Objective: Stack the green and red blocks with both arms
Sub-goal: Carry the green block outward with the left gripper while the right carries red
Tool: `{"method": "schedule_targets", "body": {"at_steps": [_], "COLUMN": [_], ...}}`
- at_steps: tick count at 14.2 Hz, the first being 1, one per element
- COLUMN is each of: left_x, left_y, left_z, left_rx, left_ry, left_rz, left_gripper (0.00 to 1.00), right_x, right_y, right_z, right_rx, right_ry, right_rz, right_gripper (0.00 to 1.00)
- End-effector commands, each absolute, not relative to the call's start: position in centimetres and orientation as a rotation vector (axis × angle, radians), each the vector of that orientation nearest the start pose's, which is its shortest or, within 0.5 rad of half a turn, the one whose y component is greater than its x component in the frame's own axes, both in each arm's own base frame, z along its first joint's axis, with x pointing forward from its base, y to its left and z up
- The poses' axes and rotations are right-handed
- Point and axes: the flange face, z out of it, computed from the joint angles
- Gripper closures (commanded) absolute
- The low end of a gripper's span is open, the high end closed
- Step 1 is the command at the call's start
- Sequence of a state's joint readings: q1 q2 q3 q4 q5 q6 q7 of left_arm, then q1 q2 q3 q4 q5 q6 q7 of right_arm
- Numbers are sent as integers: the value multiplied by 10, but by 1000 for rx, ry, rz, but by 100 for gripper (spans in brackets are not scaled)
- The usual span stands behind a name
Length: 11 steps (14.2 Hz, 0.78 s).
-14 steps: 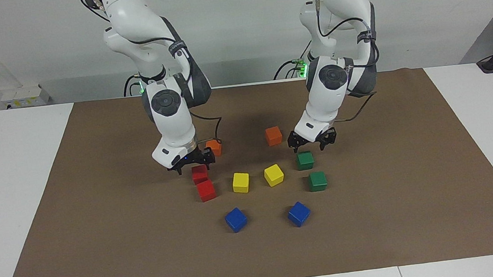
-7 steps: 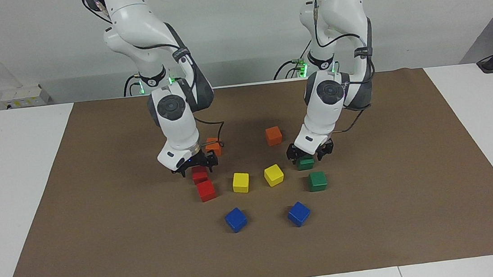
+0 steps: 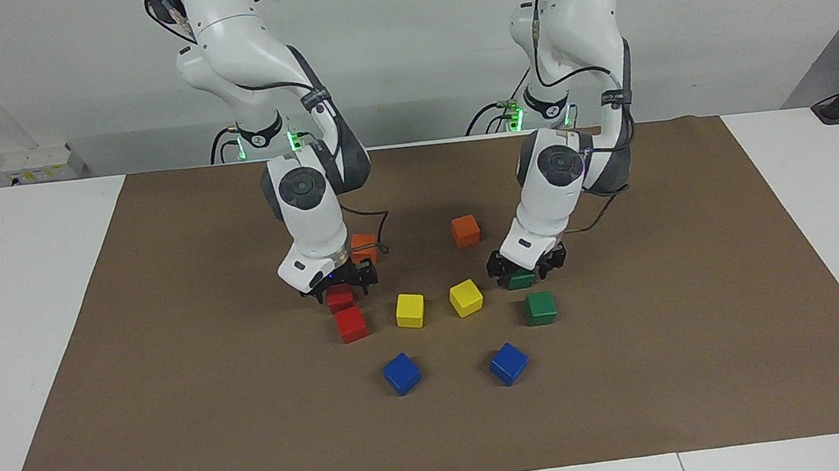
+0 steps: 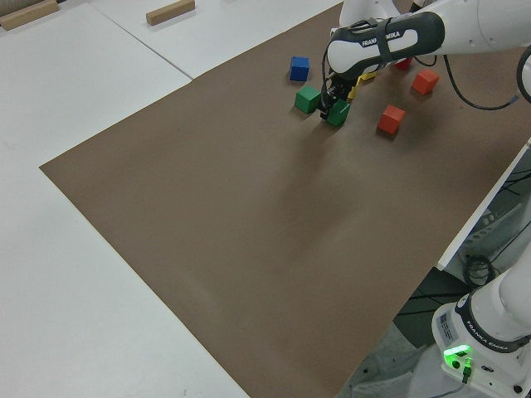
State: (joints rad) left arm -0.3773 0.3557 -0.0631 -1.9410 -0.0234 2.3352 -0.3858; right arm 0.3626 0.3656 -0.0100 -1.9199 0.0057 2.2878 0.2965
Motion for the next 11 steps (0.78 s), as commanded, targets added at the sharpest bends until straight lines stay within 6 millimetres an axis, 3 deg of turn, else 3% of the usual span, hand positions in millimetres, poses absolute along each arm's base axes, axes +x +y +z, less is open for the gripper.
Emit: {"method": "schedule_targets", "body": {"at_steps": [1,2,4,6,7,8,10,11], "left_x": [560,560,561,562,564,566,560,557], "left_y": [-268,-268,-268,-262,-253,-230,-189,-159], "left_z": [298,298,302,314,339,365,417,441], "left_rx": [-3168,-3165,-3161,-3155,-3154,-3150,-3148,-3149], "left_ry": [83,83,88,81,66,32,23,50], "left_rz": [-29,-18,-2,15,11,26,54,66], "left_gripper": [100,100,100,100,100,100,100,100], "right_x": [588,592,605,613,616,621,631,631], "right_y": [209,205,189,158,143,120,61,38], "right_z": [314,325,366,406,417,423,424,420], "right_rx": [-3147,-3153,-3160,-3150,-3146,-3144,-3141,-3142], "right_ry": [-54,-51,0,22,1,-26,-46,-67], "right_rz": [2,24,57,14,-11,-28,-56,-58], "right_gripper": [100,100,100,100,100,100,100,100]}}
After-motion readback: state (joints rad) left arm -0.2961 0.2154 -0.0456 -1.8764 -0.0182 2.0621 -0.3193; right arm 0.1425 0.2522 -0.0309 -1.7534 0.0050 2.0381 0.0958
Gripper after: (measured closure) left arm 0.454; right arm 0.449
